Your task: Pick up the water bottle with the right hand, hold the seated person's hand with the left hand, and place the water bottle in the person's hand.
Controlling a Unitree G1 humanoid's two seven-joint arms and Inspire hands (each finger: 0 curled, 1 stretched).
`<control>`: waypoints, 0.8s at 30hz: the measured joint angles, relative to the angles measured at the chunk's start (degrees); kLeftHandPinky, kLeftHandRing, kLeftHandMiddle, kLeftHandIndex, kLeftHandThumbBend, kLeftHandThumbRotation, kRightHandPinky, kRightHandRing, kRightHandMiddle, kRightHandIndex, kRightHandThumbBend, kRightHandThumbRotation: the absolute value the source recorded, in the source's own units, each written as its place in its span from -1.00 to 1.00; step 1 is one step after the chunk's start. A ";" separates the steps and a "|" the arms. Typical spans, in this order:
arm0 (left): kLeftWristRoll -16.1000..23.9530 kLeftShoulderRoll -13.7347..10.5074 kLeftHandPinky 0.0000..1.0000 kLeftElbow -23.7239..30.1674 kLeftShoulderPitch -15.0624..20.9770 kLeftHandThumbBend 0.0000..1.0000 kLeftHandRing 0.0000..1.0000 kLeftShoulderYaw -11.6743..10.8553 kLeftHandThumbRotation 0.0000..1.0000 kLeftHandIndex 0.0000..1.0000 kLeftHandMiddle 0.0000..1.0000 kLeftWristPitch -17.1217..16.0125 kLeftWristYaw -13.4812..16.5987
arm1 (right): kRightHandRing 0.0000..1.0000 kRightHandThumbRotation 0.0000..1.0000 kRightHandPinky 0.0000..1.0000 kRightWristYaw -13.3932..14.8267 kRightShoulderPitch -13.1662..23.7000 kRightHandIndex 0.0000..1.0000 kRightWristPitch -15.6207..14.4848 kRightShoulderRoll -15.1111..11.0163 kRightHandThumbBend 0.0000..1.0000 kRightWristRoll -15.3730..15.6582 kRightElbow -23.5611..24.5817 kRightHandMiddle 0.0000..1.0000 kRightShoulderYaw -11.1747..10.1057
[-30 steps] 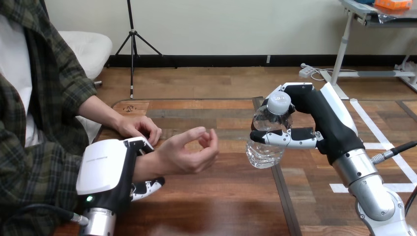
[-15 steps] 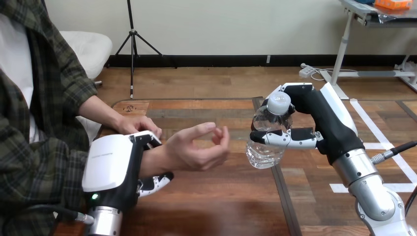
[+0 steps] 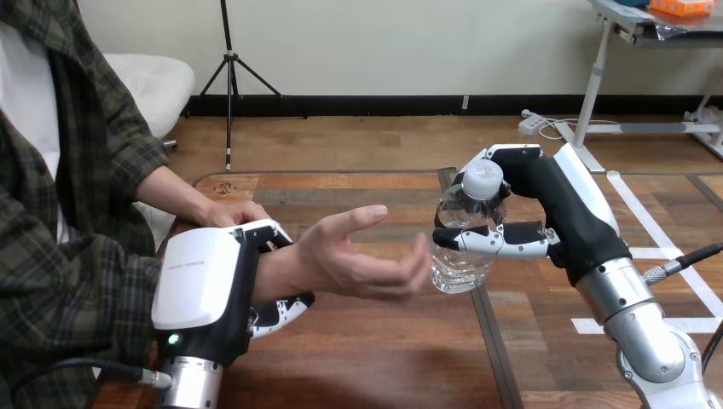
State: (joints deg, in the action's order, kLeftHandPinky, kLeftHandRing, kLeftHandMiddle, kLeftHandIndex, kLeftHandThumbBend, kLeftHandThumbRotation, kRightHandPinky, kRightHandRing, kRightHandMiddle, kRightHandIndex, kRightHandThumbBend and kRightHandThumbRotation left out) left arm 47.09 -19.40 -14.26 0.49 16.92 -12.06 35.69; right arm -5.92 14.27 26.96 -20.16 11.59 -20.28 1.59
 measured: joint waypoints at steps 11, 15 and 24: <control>0.55 0.53 -0.46 1.58 -0.51 0.71 -0.36 0.30 -1.00 -0.15 -0.25 -0.10 0.15 | -0.14 -1.00 -0.22 0.00 0.15 -0.13 0.01 -0.02 0.39 0.31 -0.01 -0.08 0.03; 0.59 0.83 -0.46 2.18 -0.73 0.72 -0.37 0.42 -1.00 -0.15 -0.26 -0.10 0.05 | -0.15 -1.00 -0.23 0.00 0.31 -0.14 0.22 -0.10 0.40 0.54 -0.13 -0.09 0.09; 0.77 1.43 -0.48 3.07 -1.08 0.71 -0.40 0.73 -1.00 -0.16 -0.28 -0.29 0.00 | -0.19 -1.00 -0.27 0.00 0.83 -0.14 1.51 -0.23 0.39 1.05 -0.67 -0.11 0.24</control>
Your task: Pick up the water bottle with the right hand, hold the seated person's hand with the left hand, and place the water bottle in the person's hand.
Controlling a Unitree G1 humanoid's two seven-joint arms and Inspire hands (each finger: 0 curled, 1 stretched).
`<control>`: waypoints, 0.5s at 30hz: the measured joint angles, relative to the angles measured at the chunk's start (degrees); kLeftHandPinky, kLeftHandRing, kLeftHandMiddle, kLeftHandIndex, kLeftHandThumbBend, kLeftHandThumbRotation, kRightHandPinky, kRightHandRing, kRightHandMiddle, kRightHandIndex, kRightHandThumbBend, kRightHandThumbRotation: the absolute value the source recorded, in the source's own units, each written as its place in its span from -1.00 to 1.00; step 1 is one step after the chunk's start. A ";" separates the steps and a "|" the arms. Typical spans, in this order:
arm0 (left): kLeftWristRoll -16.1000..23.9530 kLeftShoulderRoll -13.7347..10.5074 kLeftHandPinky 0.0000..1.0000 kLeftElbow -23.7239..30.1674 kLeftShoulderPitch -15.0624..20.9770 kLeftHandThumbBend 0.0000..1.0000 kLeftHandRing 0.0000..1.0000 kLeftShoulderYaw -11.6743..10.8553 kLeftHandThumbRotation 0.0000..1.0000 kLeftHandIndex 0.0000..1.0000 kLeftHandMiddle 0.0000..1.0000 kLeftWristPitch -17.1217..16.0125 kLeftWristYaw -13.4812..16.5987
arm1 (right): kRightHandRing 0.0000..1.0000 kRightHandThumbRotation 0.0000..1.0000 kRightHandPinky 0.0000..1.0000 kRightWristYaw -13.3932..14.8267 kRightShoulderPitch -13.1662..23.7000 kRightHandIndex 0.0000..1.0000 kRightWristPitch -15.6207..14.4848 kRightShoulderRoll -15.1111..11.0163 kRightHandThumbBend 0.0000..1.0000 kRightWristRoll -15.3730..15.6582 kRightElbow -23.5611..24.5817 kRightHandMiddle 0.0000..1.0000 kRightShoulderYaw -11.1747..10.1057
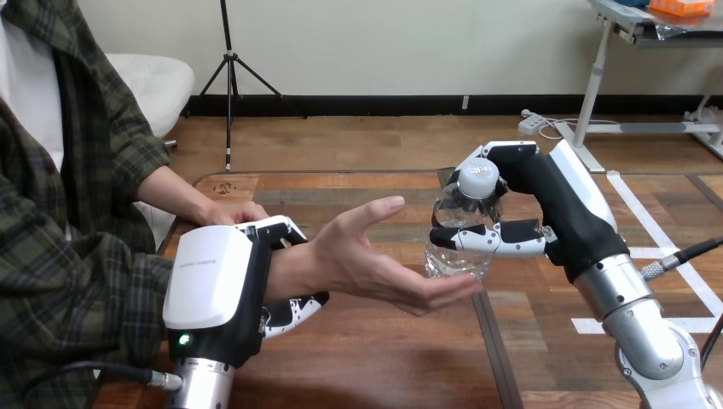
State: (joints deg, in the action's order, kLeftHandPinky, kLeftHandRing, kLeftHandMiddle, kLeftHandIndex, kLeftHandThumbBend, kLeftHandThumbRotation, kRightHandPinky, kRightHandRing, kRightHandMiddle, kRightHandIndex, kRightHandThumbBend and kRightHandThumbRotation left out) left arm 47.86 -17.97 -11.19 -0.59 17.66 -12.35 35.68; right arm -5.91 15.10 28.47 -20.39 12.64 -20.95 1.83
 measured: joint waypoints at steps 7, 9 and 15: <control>0.06 0.10 -0.49 1.11 -0.52 0.70 -0.40 0.38 -1.00 -0.16 -0.28 0.00 -0.47 | -0.18 -1.00 -0.28 -0.04 1.06 -0.14 0.79 -0.01 0.38 0.50 -1.23 -0.10 0.17; 0.06 0.11 -0.49 1.52 -0.77 0.70 -0.40 0.48 -1.00 -0.16 -0.28 -0.01 -0.59 | -0.18 -1.00 -0.28 -0.11 1.41 -0.14 1.10 -0.01 0.38 0.54 -1.72 -0.10 0.18; 0.09 0.13 -0.50 2.73 -1.53 0.70 -0.40 0.82 -1.00 -0.16 -0.28 -0.04 -0.83 | -0.17 -1.00 -0.28 -0.36 2.19 -0.13 1.31 0.00 0.38 0.61 -2.45 -0.09 0.25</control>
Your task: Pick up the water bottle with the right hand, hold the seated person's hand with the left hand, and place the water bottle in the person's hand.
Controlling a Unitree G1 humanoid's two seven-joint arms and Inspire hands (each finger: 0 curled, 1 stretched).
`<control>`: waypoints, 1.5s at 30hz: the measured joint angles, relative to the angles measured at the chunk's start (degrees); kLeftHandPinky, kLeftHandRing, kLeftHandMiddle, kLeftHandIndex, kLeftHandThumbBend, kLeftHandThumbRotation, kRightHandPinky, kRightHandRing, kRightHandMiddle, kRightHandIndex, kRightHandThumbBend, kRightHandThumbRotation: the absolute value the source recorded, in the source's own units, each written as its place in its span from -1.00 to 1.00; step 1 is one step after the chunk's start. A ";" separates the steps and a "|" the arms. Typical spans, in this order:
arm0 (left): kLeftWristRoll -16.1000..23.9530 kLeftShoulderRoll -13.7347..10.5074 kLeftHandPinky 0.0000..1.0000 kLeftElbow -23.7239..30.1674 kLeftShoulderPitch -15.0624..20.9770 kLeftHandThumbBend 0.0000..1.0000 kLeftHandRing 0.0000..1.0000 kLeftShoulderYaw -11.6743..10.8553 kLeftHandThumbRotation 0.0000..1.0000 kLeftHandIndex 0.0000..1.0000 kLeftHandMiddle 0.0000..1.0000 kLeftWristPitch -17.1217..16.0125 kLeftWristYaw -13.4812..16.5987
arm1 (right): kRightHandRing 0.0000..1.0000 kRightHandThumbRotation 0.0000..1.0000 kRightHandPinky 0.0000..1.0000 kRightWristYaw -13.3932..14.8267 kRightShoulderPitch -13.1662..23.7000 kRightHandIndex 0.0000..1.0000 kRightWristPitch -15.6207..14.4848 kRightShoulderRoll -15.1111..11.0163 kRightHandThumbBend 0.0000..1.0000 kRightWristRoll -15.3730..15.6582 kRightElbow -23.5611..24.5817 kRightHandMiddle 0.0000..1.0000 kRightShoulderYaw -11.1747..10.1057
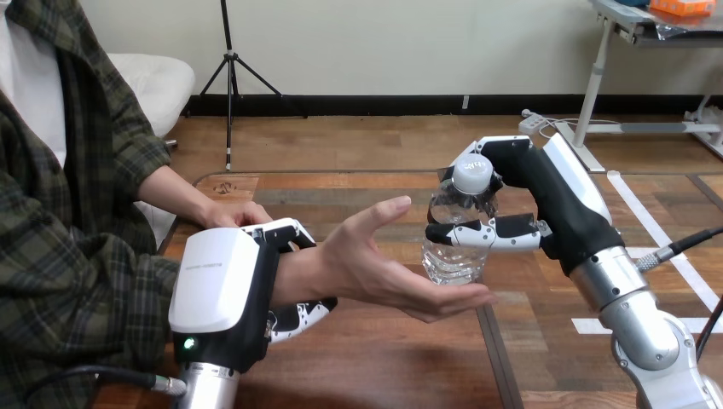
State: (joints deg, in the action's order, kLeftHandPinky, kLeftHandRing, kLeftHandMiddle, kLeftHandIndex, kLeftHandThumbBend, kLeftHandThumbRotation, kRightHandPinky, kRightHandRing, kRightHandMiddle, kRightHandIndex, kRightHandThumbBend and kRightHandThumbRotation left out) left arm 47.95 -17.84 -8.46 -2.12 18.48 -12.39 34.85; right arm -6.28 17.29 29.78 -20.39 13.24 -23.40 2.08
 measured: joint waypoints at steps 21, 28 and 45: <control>-0.04 0.35 -0.47 1.45 -0.64 0.72 -0.40 0.83 -1.00 -0.16 -0.29 -0.60 -0.26 | -0.19 -1.00 -0.29 -1.71 1.18 -0.15 1.60 0.14 0.35 -0.28 -0.06 -0.12 0.21; -0.03 0.62 -0.48 1.50 -0.71 0.70 -0.41 0.84 -1.00 -0.16 -0.30 -0.60 -0.37 | -0.19 -1.00 -0.29 -3.29 1.08 -0.16 2.27 0.24 0.35 -1.28 0.71 -0.13 0.28; -0.01 0.72 -0.48 1.59 -0.76 0.69 -0.40 0.97 -1.00 -0.16 -0.29 -0.60 -0.84 | -0.21 -1.00 -0.29 -6.59 0.41 -0.19 3.54 0.31 0.37 -3.43 6.50 -0.16 0.36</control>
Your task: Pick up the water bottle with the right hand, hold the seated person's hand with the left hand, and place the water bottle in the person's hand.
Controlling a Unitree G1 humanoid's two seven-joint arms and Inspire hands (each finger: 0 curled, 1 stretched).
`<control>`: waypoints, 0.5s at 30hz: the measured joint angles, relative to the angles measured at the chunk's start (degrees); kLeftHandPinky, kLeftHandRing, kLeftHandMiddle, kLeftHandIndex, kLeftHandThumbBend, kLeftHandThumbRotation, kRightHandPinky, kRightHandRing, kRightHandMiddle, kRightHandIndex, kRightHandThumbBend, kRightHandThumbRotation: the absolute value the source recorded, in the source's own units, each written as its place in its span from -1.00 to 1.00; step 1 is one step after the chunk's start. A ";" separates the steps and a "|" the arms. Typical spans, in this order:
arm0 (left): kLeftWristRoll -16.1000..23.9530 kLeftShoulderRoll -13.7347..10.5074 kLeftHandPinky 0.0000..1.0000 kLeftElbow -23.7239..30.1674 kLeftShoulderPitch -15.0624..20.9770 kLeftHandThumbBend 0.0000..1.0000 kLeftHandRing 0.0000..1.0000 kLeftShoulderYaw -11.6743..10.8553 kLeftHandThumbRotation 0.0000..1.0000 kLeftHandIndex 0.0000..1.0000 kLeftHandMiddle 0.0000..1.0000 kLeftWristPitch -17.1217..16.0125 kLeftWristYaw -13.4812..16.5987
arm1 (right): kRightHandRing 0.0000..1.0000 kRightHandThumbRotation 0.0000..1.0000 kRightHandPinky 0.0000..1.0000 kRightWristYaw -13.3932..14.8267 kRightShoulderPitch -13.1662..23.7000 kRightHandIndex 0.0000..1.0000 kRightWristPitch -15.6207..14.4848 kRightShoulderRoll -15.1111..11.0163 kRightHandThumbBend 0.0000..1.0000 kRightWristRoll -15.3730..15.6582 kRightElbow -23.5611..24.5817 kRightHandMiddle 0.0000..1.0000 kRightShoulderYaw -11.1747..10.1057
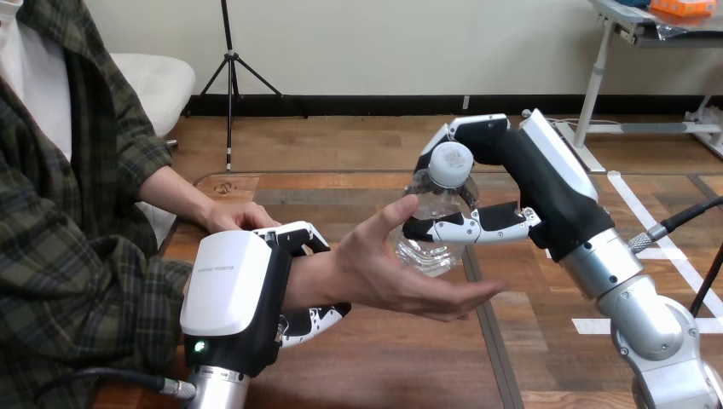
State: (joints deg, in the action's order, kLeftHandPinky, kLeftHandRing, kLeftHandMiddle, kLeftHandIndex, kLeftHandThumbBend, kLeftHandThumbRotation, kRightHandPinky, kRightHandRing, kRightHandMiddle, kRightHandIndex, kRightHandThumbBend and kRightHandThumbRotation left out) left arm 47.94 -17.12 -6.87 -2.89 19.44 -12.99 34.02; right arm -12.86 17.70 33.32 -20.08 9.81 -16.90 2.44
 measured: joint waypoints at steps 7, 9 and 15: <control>-0.01 0.02 -0.48 0.05 0.00 0.69 -0.40 0.02 -1.00 -0.16 -0.29 0.00 0.00 | -0.22 -1.00 -0.31 -1.50 -1.52 -0.19 -0.01 0.01 0.36 -1.76 3.81 -0.16 0.03; 0.00 0.04 -0.48 0.06 0.00 0.69 -0.40 0.02 -1.00 -0.16 -0.29 0.00 0.00 | -0.22 -1.00 -0.31 -1.92 -2.10 -0.19 -0.04 0.03 0.36 -2.35 4.84 -0.16 0.03; -0.01 0.03 -0.48 0.07 0.00 0.70 -0.40 0.02 -1.00 -0.16 -0.29 0.00 0.01 | -0.22 -1.00 -0.31 -2.74 -4.22 -0.19 -0.23 0.08 0.34 -3.39 7.98 -0.16 0.04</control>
State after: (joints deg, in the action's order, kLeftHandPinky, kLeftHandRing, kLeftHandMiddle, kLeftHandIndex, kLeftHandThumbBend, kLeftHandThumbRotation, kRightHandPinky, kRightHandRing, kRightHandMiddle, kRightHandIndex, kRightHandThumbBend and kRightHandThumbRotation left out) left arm 47.93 -17.09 -6.80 -2.89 19.46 -13.00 34.03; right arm -15.60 13.48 33.09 -20.00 6.42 -8.92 2.49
